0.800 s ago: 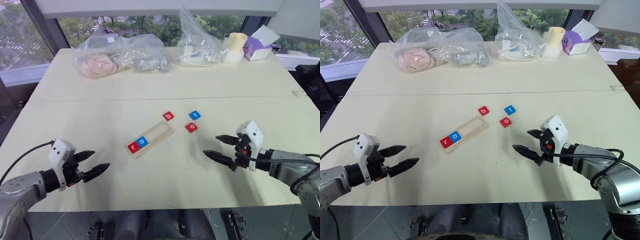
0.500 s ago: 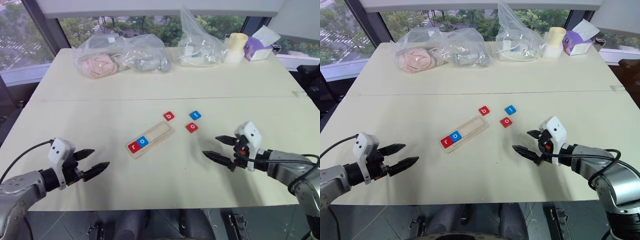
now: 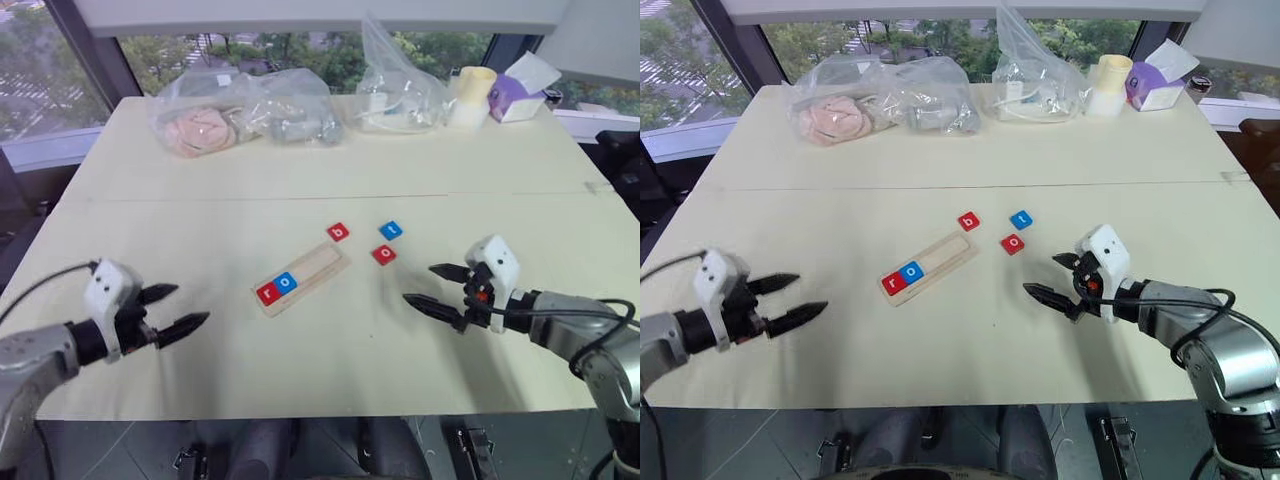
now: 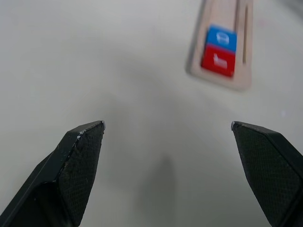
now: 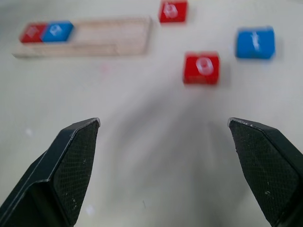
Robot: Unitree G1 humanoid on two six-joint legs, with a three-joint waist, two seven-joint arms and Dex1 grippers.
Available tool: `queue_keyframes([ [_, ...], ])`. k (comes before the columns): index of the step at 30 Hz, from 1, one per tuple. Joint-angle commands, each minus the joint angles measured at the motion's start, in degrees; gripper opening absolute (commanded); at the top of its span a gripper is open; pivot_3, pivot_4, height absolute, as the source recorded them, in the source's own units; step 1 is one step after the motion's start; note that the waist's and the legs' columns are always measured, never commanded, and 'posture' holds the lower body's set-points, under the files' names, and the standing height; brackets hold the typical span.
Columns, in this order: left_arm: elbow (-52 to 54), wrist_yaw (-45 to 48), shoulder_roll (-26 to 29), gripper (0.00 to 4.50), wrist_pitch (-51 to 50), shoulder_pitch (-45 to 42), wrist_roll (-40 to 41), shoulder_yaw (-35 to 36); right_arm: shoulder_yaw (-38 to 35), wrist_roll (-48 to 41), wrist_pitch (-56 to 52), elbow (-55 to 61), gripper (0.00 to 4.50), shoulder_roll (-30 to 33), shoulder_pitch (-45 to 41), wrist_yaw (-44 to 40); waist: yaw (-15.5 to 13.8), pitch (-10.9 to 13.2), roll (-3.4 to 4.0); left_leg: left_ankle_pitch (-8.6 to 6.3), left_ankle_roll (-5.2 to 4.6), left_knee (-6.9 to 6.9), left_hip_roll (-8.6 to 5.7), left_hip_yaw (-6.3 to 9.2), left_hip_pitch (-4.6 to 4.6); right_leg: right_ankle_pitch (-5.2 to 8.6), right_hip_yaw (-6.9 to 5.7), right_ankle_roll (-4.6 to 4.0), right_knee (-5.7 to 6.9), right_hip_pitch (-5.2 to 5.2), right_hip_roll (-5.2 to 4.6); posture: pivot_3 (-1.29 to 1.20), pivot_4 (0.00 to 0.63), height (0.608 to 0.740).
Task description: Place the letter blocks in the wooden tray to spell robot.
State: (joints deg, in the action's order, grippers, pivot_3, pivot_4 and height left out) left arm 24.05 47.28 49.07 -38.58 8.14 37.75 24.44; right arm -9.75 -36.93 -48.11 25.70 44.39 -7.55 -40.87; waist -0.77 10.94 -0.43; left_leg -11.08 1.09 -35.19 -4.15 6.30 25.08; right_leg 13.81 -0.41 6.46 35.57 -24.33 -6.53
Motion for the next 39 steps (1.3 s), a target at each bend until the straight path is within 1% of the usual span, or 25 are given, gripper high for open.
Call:
queue_keyframes([
  [1,5.1,-0.8,1.5,4.50,-3.0,-3.1,2.7,-1.0,0.3,-4.2,-3.0,4.9,4.47,-0.9,-3.2,0.8,0.1,0.0,0.01,0.00,0.00,0.00,0.00,0.00,0.00,-0.02,0.01,0.03,-0.01,0.00,0.00,0.00,0.150,0.740],
  [4,4.7,-4.0,-0.4,4.50,-3.5,-7.2,-0.4,-7.7,2.7,-5.6,-5.5,9.0,4.47,-1.7,-3.7,2.6,0.0,0.0,0.02,0.00,0.00,0.05,0.00,-0.04,-0.03,-0.03,0.04,0.06,-0.02,0.00,0.02,0.00,0.150,0.740],
  [9,0.4,-4.9,-3.9,4.50,1.4,-12.2,-9.0,-20.4,5.7,-5.4,-7.4,13.4,4.47,-1.4,-2.1,4.6,-0.1,0.0,0.01,0.02,-0.01,0.00,-0.01,-0.05,-0.03,-0.06,0.04,0.10,0.01,0.02,0.07,0.00,0.150,0.740],
  [13,-3.1,-3.9,-5.9,4.50,4.9,-14.2,-13.4,-26.0,5.3,-5.6,-7.6,15.2,4.47,-1.4,0.1,5.9,0.0,0.0,-0.01,0.02,-0.01,-0.07,-0.01,-0.06,-0.05,-0.11,0.07,0.10,0.02,0.06,0.07,0.00,0.150,0.740],
  [18,-6.3,-3.4,-8.4,4.50,8.2,-15.1,-16.4,-28.9,6.0,-4.8,-7.4,16.4,4.47,-0.9,1.5,7.0,0.0,0.0,0.00,0.02,-0.01,-0.05,0.00,-0.06,-0.07,-0.11,0.08,0.11,0.03,0.04,0.08,0.00,0.150,0.740],
  [25,-11.4,-3.1,-11.2,4.50,12.4,-15.9,-21.5,-32.4,4.8,-6.4,-7.9,16.9,4.47,-1.3,1.5,8.5,-0.1,-0.1,0.00,0.03,-0.01,-0.10,-0.01,-0.07,-0.12,-0.12,0.08,0.12,0.09,0.11,0.07,0.00,0.150,0.740],
  [28,-12.4,-2.3,-11.6,4.50,13.5,-15.7,-23.0,-33.7,4.3,-6.7,-8.0,16.7,4.47,-1.1,1.4,8.8,-0.1,-0.1,0.02,0.03,-0.01,-0.10,-0.01,-0.07,-0.35,-0.11,0.08,0.12,0.09,0.34,0.06,0.00,0.150,0.740],
  [30,-13.8,-3.0,-11.8,4.50,14.1,-15.8,-25.1,-34.7,4.1,-6.9,-8.1,16.7,4.47,-1.1,1.2,9.1,-0.1,-0.1,0.05,0.01,0.00,-0.04,-0.01,-0.05,-0.70,-0.09,0.07,0.12,-0.02,0.72,0.05,0.00,0.150,0.740],
  [34,-12.0,-1.4,-13.3,4.50,13.6,-15.2,-23.2,-34.5,3.7,-7.1,-8.2,16.8,4.47,-0.8,1.1,9.3,-0.1,-0.2,0.10,-0.06,0.10,-0.03,-0.02,-0.02,-0.83,-0.09,0.05,0.13,-0.20,0.96,-0.01,0.00,0.150,0.740],
  [36,-12.2,-1.6,-13.2,4.50,14.6,-15.3,-24.9,-35.1,3.6,-7.0,-8.2,16.7,4.47,-0.8,1.2,9.5,-0.2,-0.2,0.10,-0.01,0.00,-0.03,-0.04,-0.02,-0.82,-0.09,0.05,0.13,-0.24,0.96,-0.04,0.00,0.150,0.740],
  [39,-11.6,-2.0,-13.6,4.50,13.5,-15.2,-25.0,-35.0,3.8,-6.6,-7.8,16.5,4.47,-0.7,1.2,9.7,-0.2,-0.2,0.10,-0.01,-0.01,0.00,-0.05,-0.02,-0.81,-0.09,0.05,0.14,-0.25,0.93,-0.04,0.00,0.150,0.740],
])
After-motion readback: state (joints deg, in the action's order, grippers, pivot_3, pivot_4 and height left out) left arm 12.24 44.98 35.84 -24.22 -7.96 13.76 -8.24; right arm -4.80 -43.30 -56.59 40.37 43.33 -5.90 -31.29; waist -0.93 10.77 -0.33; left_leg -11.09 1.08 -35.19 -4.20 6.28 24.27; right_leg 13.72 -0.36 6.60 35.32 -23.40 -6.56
